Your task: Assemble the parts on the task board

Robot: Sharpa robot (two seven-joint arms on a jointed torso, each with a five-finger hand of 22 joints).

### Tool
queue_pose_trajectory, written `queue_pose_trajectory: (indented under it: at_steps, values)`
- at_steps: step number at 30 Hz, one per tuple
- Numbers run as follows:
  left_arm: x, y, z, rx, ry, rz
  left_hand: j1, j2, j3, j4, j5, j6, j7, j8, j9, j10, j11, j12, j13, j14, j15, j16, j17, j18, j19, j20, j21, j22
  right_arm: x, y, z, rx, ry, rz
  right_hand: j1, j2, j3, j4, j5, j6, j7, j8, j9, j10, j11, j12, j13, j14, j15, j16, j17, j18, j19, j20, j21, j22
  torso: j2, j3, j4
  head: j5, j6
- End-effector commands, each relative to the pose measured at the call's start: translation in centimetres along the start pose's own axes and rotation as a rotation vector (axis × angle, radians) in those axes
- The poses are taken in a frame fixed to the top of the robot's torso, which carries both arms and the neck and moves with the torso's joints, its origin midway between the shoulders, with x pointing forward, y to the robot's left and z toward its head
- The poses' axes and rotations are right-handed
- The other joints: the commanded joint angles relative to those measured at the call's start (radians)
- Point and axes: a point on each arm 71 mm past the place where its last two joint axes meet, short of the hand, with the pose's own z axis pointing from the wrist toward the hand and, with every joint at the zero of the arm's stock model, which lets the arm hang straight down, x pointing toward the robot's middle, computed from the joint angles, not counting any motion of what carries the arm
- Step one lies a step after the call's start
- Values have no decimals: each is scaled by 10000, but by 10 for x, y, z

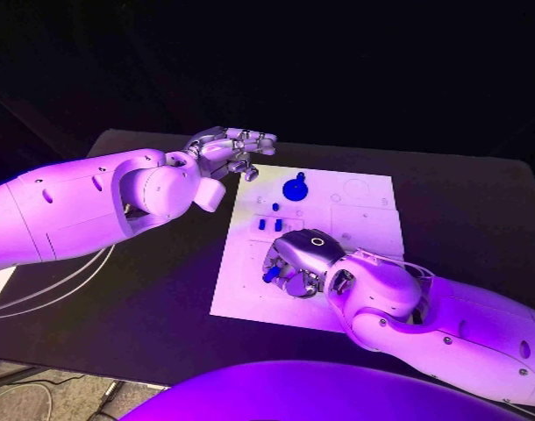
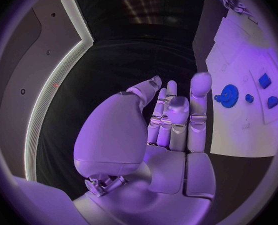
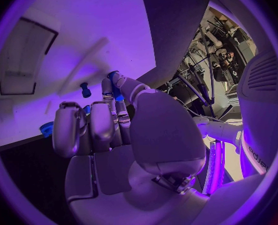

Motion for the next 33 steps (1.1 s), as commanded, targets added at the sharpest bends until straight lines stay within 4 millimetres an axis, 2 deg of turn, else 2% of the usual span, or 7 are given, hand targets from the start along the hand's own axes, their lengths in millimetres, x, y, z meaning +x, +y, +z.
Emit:
queue_pose_trajectory:
  at_steps: [1,16,20,22,24,28,33]
  values:
    - [3,-1,0,42,210,-21,23,109,-69,-10,38,-72,-14,45,-13,-71,-6,41,16,-67,-32,5,-9,128,-60,29,-25,-10,4,-3,0,237,409,-309,-59,2,-61,38,19,45,-3,60,152,52,-149,40,-13,216,-96,-10,-14,67,9,-48,28,-10,7,-4,-3,-4,2]
    - [3,-1,0,34,223,-23,23,109,-69,-10,38,-72,-14,45,-13,-71,-6,41,16,-67,-32,5,-9,128,-60,29,-25,-10,5,1,4,214,488,-388,-312,-49,-228,158,31,-172,36,-76,157,-197,-87,-69,-41,210,-53,-31,-49,76,-30,-26,-12,-66,0,1,4,8,2]
    - [3,-1,0,27,219,-22,23,109,-69,-10,38,-72,-14,45,-13,-71,-6,41,16,-67,-32,5,-9,128,-60,29,-25,-10,5,1,5,191,391,-315,-695,-381,-451,340,206,-793,258,-411,23,-973,158,-441,-232,176,152,-108,-164,95,-126,104,-107,-211,2,3,-2,14,2]
    - [3,-1,0,21,217,-22,23,109,-69,-10,38,-72,-14,45,-13,-71,-6,41,16,-67,-32,5,-9,128,-60,29,-25,-10,4,1,5,168,282,-258,-862,-618,-656,412,255,-1384,252,-440,-119,-1399,254,-562,-324,134,220,-203,-298,129,-218,193,-203,-358,-1,3,-3,10,2]
    - [3,-1,0,17,215,-22,23,109,-69,-10,38,-72,-14,45,-13,-71,-6,41,16,-67,-32,5,-9,128,-60,29,-25,-10,3,1,5,144,151,-197,-886,-716,-894,455,301,-1783,248,-417,-219,-1828,303,-596,-359,33,271,-458,-633,210,-416,254,-418,-691,-4,4,-6,17,2]
    - [3,-1,0,10,223,-23,23,109,-69,-10,38,-72,-14,45,-13,-71,-6,41,16,-67,-32,5,-9,128,-60,29,-25,-10,1,1,4,102,-157,-54,-826,-735,-1299,515,346,-2194,165,-416,-324,-2244,365,-463,-342,-10,315,-626,-839,255,-524,312,-582,-912,-1,7,-3,10,2]
    - [3,-1,0,3,225,-23,23,116,-91,-6,39,-87,-11,54,-18,-101,-3,66,19,-75,-28,3,-26,131,-62,32,-53,-26,-3,2,2,45,-633,152,-705,-681,-1610,555,410,-2420,210,-408,-374,-2459,384,-256,-326,-2,328,-664,-885,261,-519,331,-628,-961,-3,14,-4,-25,2]
